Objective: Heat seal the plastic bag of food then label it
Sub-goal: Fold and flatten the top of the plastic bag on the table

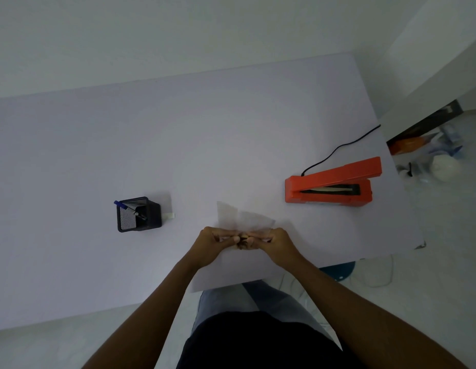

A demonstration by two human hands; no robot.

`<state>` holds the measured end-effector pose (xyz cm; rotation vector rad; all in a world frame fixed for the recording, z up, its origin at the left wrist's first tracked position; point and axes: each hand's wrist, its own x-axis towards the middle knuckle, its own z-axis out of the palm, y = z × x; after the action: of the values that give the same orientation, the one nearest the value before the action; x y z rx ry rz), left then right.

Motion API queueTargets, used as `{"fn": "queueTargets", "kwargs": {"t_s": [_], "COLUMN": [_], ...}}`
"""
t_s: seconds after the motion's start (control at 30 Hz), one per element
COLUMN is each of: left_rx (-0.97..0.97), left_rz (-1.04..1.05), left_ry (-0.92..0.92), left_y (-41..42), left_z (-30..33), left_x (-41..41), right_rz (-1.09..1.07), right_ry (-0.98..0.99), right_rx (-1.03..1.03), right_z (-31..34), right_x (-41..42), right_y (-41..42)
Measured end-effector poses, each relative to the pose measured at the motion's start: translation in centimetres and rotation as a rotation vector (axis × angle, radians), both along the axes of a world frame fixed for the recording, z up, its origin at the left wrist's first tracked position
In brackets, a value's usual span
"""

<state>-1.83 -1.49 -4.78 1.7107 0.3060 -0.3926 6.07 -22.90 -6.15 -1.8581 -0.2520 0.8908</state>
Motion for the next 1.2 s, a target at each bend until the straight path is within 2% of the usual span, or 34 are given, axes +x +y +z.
{"fn": "queueTargets", "kwargs": {"t_s": [0.3,0.57,0.8,0.9,1.03,1.2], "left_rx": [-0.109,-0.048,0.058,0.119,0.163,0.243], "left_rz": [0.012,0.000,-0.041,0.018,0.066,0.029], "left_ry": [0.038,0.025,0.085,0.124,0.154,0.153], "left_y": [1.8,1.9,1.7,1.5,2.0,2.3], "left_z": [0.8,1.0,-0.1,-0.6,-1.4,-1.6], "left_x": [0.4,0.8,0.5,0.4,0.1,0.0], "right_rz": [0.075,0.034,-0.136,-0.214,-0.196,-0.186], "right_ry": [0.072,0.189,0.379,0.384,0.369,0.415], "right_rx": [0.038,0.062,0.075,0.048,0.013,-0.049], "right_z": [2.8,2.9,1.8,1.4,1.4,1.2], "right_x": [1.2,1.7,0.5,0.2,0.3,0.4], "right_y": [-0.3,-1.2,-1.2,-1.1,-1.1,-1.2]}}
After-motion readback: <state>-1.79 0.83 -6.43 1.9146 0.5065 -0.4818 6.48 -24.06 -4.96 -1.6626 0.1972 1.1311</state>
